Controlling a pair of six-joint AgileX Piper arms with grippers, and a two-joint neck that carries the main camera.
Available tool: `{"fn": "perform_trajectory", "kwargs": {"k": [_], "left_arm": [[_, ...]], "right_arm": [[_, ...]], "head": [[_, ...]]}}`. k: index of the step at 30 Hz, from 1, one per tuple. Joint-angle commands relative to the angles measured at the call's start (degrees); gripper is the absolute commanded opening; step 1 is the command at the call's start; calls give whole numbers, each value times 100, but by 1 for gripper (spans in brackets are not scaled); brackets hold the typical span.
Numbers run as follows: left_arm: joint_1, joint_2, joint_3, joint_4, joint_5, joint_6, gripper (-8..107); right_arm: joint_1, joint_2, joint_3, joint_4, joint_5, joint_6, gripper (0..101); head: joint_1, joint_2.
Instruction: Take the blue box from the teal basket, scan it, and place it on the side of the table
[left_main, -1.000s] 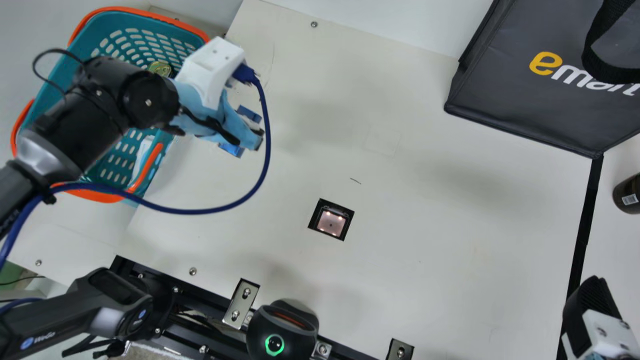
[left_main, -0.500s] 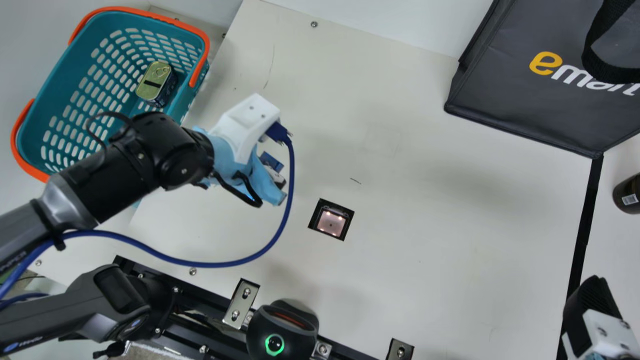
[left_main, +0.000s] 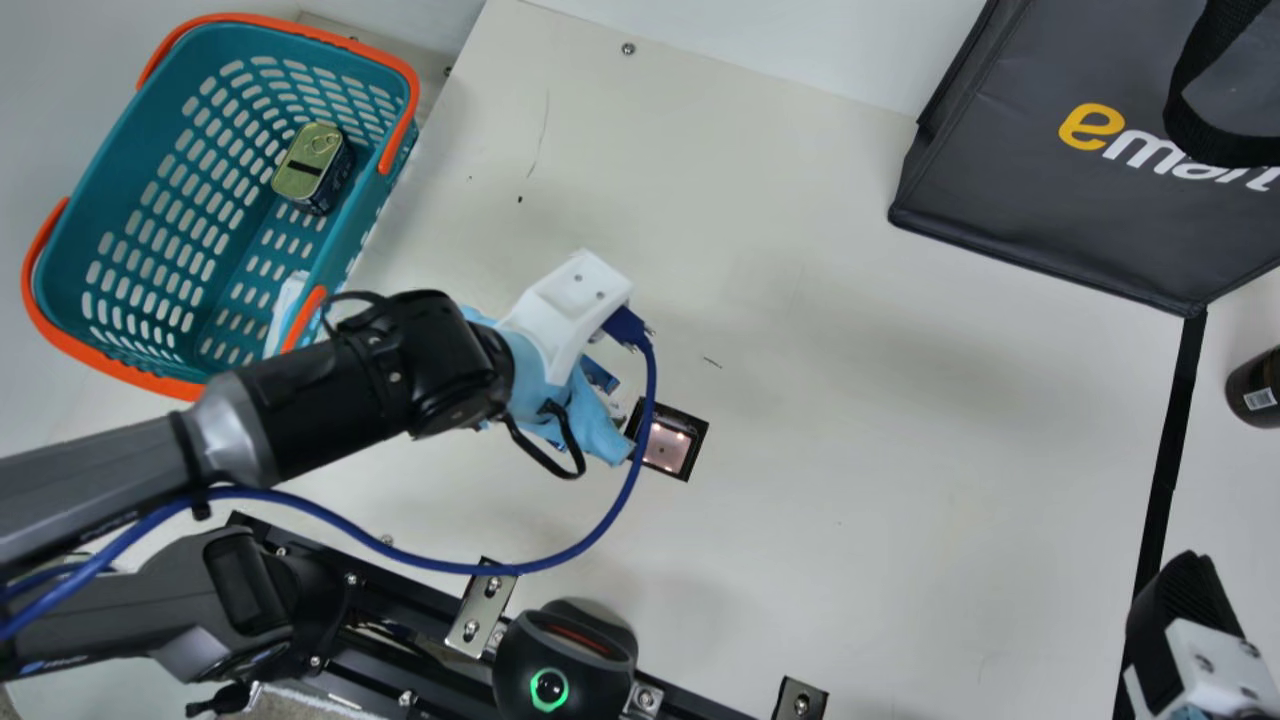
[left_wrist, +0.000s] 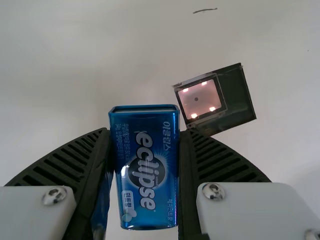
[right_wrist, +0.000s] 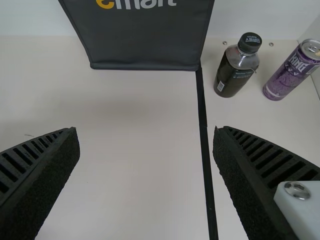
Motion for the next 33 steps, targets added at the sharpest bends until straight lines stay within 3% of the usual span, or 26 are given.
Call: {"fn": "perform_trajectory", "kwargs": {"k": [1,33], "left_arm": [[-67,95,-33,36,-13,-220,-8],[-622,1196,-477,-67,-376,-2438,-8]], "right_arm": [[0,0,0,0,0,0,95],[0,0,0,0,6,0,95]], "head": [[-166,14],[-166,14]]}}
